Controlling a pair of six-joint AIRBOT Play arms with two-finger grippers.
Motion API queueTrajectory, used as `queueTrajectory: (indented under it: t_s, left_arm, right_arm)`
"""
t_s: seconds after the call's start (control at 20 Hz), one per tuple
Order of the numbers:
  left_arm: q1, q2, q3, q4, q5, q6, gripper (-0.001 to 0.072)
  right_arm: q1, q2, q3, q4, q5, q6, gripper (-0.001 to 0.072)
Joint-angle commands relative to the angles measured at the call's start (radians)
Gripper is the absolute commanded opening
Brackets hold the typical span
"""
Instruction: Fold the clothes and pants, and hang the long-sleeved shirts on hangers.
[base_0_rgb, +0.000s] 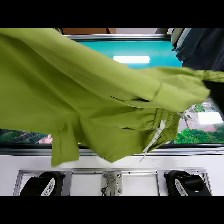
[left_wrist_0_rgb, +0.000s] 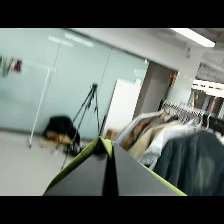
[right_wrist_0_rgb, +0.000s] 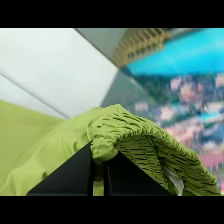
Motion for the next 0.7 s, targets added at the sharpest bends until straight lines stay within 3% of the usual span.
queueTrajectory:
  t_s: [0.0, 0.2, 0.35, 0.65]
  left_arm:
    - [-0.007, -0.214, 0.084, 0.001, -0.149, 0.002, 0.0006]
    - [-0.064, -0.571, 0.219, 0.001, -0.265, 0.002, 0.0007]
    - [-0.109, -0.824, 0.336, -0.001, -0.320, 0.002, 0.0006]
    - [-0.111, -0.945, 0.254, -0.006, -0.193, -0.026, 0.0006]
  right_arm:
    - [0.001, -0.091, -0.016, -0.046, 0.181, 0.112, 0.0022]
    - [0.001, -0.261, -0.112, -0.089, 0.195, 0.103, 0.0022]
    - [0.001, -0.436, -0.140, -0.161, 0.185, 0.025, 0.0021]
    - [0.001, -0.645, -0.140, -0.254, -0.055, -0.041, 0.0022]
